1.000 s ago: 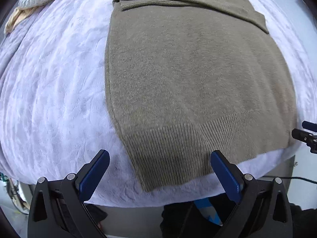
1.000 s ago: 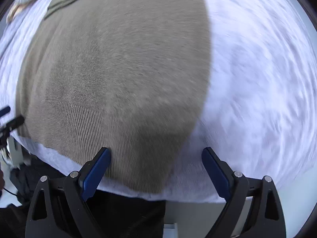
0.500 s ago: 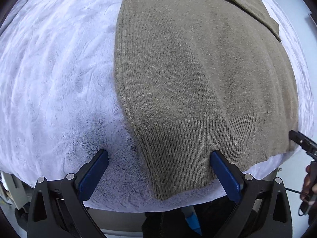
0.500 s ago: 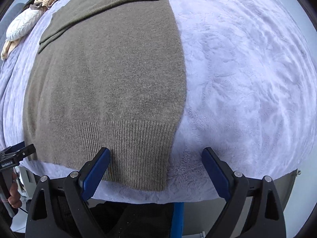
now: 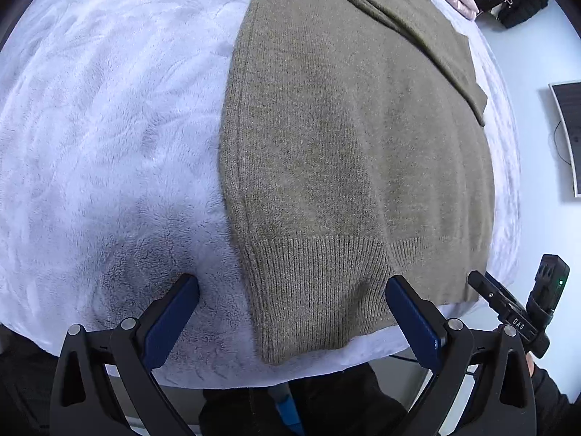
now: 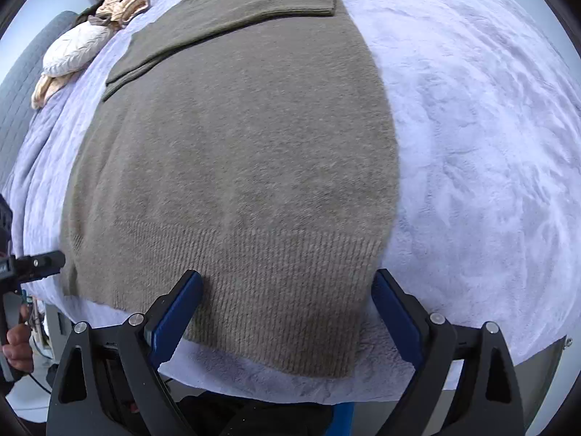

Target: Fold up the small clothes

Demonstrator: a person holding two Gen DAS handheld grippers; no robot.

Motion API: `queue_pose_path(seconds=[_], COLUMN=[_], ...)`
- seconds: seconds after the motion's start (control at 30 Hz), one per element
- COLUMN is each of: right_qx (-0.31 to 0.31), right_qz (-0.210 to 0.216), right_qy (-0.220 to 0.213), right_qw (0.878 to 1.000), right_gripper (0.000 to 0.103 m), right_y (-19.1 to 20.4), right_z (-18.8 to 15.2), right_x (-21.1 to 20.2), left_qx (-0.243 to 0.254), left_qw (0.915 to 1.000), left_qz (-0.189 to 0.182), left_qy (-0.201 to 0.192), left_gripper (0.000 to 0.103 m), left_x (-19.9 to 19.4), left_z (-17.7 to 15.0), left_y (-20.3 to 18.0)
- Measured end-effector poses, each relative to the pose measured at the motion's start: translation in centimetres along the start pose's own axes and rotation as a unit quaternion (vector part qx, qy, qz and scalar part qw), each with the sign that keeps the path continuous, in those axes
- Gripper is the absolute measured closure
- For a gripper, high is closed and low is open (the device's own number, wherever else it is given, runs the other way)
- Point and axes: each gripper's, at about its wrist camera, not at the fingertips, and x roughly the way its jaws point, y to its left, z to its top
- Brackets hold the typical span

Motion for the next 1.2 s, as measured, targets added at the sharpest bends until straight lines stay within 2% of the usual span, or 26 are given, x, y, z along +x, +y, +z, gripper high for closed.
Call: queue_pose_path(seconds=[0.07, 0.1, 0.17, 0.23, 0.3, 0.37, 0.4, 0.43, 0.53, 0.6, 0.73, 0.83, 0.87, 0.9, 0.93, 1.03, 1.1, 1.13, 1.2], right_qx=[-0.006, -0.009, -0.012, -0.007, -0.004, -0.003, 0.000, 0.003, 0.006, 0.011, 0.024, 0.042, 0.052, 0.059, 0.060, 0.015, -0.018, -0.025, -0.008], right_qz=[0.019, 0.026, 0.028, 0.033, 0.042, 0.064, 0.071, 0.077, 0.090, 0.101, 0.112, 0.140, 0.155, 0.168, 0.184, 0.118, 0.082, 0.072, 0.076], right_qy=[-0.004, -0.007, -0.011, -0.014, -0.018, -0.020, -0.017, -0.010, 0.004, 0.016, 0.024, 0.032, 0.036, 0.041, 0.049, 0.071, 0.076, 0.076, 0.077], right_qw=[1.000, 1.000, 0.999, 0.999, 0.999, 0.998, 0.997, 0.997, 0.996, 0.995, 0.993, 0.989, 0.986, 0.983, 0.980, 0.990, 0.994, 0.994, 0.994], right_gripper=[0.011, 0.013, 0.016, 0.020, 0.030, 0.035, 0.035, 0.035, 0.035, 0.034, 0.034, 0.024, 0.015, 0.002, 0.000, 0.000, 0.000, 0.000, 0.000], right_y=[0.7, 0.7, 0.6, 0.3, -0.1, -0.3, -0.7, -1.0, -1.8, -3.0, -3.0, -3.7, -3.0, -3.1, -2.7, -0.1, 1.3, 1.7, 1.5], right_z=[-0.2, -0.3, -0.5, -0.7, -0.5, -0.3, -0.1, 0.2, 0.5, 0.4, 0.6, 0.6, 1.3, 1.6, 2.0, 2.9, 2.7, 2.6, 2.8], right_x=[-0.3, -0.5, -0.1, -0.1, -0.6, -0.9, -0.7, -0.4, 0.2, -0.3, -0.7, 0.8, 1.9, 2.2, 2.7, 3.8, 4.0, 4.0, 3.8], left_qx=[0.002, 0.006, 0.019, 0.034, 0.033, 0.023, 0.016, 0.013, 0.005, 0.012, 0.024, 0.022, 0.023, 0.029, 0.038, 0.071, 0.069, 0.064, 0.057], left_qw=[1.0000, 0.9999, 0.9997, 0.9994, 0.9994, 0.9997, 0.9998, 0.9998, 0.9996, 0.9992, 0.9983, 0.9974, 0.9968, 0.9962, 0.9952, 0.9899, 0.9902, 0.9909, 0.9913], left_qz=[-0.005, -0.006, -0.015, -0.005, 0.005, 0.005, 0.004, 0.005, 0.028, 0.037, 0.054, 0.068, 0.074, 0.077, 0.082, 0.112, 0.113, 0.112, 0.114], left_qy=[-0.006, -0.006, -0.010, -0.010, -0.009, -0.012, -0.014, -0.013, -0.008, -0.009, -0.006, 0.011, 0.018, 0.028, 0.039, 0.050, 0.044, 0.041, 0.036], left_gripper=[0.001, 0.001, 0.003, 0.004, 0.004, 0.006, 0.016, 0.019, 0.020, 0.020, 0.020, 0.020, 0.017, 0.009, 0.006, 0.003, 0.003, 0.004, 0.013], left_x=[-0.2, 0.3, -0.1, -0.1, 0.1, 0.0, -0.2, 0.0, 0.2, 0.1, 0.9, 1.5, 1.6, 2.0, 2.4, 3.4, 3.3, 3.2, 2.9], left_z=[0.0, 1.0, 0.9, 0.9, 0.7, 0.6, 0.7, 0.7, 0.9, 0.7, 0.8, 1.5, 1.7, 1.9, 2.1, 2.0, 1.9, 1.9, 2.0], left_y=[0.7, -0.2, -1.8, -2.5, -2.6, -2.3, -2.2, -2.2, -2.1, -2.5, -3.2, -3.5, -3.8, -4.2, -4.9, -6.2, -6.3, -6.2, -6.1])
